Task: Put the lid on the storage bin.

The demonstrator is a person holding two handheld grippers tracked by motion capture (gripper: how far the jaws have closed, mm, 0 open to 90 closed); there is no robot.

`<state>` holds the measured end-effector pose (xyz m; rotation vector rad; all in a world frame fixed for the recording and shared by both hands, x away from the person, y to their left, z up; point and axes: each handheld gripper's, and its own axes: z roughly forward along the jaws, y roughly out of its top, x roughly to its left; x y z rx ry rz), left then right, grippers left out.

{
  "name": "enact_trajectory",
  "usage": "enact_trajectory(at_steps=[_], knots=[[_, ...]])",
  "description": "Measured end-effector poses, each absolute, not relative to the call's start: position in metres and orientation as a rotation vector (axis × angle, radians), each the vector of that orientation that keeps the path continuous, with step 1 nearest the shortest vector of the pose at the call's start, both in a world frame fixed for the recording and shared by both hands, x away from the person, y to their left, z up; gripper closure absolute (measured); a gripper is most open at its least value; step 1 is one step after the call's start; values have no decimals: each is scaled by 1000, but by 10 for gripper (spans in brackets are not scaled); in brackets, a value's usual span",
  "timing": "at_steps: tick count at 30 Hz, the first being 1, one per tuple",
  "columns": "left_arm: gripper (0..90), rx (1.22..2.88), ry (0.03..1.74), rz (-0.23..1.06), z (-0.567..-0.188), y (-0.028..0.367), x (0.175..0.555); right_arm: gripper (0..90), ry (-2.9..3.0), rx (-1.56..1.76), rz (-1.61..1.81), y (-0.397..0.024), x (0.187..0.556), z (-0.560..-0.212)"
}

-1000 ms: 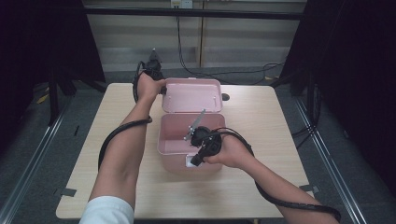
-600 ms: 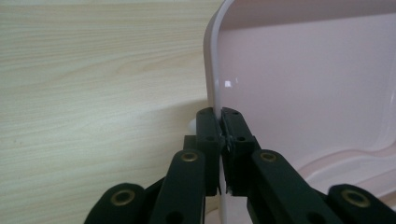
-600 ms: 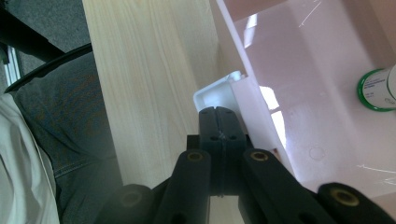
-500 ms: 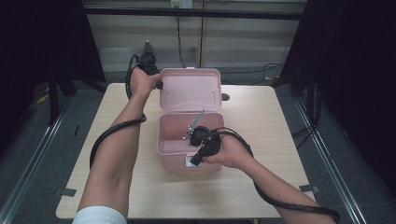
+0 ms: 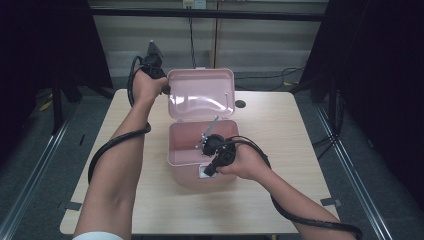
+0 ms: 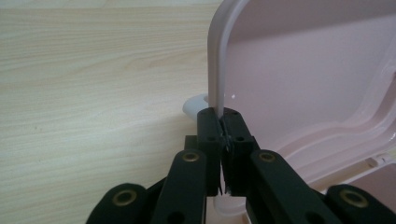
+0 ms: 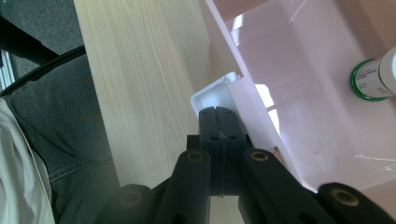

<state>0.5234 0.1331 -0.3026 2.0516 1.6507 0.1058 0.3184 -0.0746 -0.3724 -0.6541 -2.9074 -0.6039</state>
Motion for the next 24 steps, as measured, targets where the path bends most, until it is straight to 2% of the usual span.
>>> enact_trajectory(at_steps=[24], knots=[[878,2074,1611,112,-287,136,506,900,-2909,-676,-580,-73,320,-372]])
